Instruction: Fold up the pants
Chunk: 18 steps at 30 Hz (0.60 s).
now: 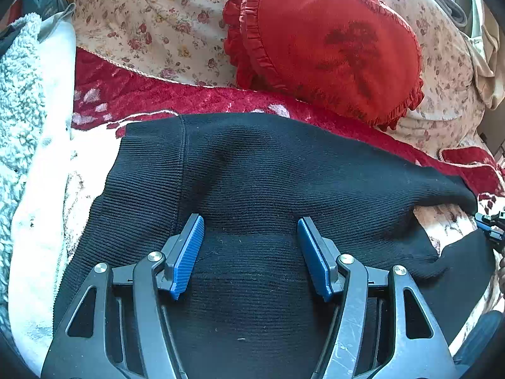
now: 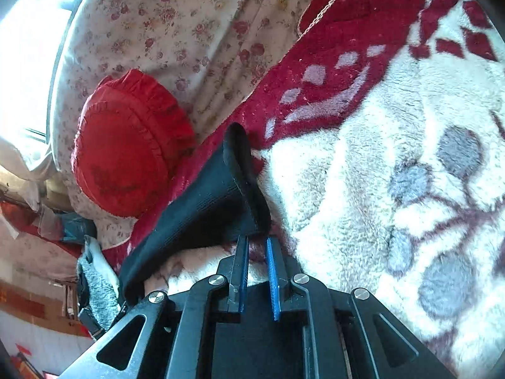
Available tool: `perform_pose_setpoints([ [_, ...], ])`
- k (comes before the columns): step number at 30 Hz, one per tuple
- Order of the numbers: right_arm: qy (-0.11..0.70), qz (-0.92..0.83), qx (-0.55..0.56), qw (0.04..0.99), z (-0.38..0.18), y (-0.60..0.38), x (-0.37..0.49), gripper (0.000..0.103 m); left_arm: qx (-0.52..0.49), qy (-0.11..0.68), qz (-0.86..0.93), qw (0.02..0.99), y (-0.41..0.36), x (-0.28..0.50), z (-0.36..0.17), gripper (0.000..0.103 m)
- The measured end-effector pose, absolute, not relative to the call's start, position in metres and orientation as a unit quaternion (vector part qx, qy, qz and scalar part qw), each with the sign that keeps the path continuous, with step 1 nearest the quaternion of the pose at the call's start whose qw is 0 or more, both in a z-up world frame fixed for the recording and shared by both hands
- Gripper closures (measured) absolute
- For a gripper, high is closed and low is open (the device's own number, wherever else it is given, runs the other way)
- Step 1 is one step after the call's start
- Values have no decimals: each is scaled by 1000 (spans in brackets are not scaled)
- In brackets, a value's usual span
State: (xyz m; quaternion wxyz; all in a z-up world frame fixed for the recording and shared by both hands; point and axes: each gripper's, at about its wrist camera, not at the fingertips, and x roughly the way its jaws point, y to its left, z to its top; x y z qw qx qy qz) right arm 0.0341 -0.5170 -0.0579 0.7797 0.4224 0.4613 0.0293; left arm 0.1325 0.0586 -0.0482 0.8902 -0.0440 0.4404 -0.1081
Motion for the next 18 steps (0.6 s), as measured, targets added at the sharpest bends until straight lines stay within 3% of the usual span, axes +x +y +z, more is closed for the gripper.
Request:
perform_pose_setpoints([
  [6, 424, 30, 502, 753, -60, -526, 15, 72, -42, 437, -108, 892, 58, 132, -49, 41],
  [14, 438, 15, 465, 769, -58, -521, 38, 70, -40, 434, -107, 893, 57, 132, -49, 41],
  [16, 433, 16, 455, 778, -57, -520, 43, 75, -41, 433, -107, 894, 58, 132, -49, 41],
  [17, 433, 13, 448, 782, -54, -519, 43, 91, -41, 432, -107, 894, 58, 132, -49, 41],
  [18, 426, 21, 441, 790, -48, -516, 41, 97, -41, 432, -108, 895, 58, 131, -50, 41],
])
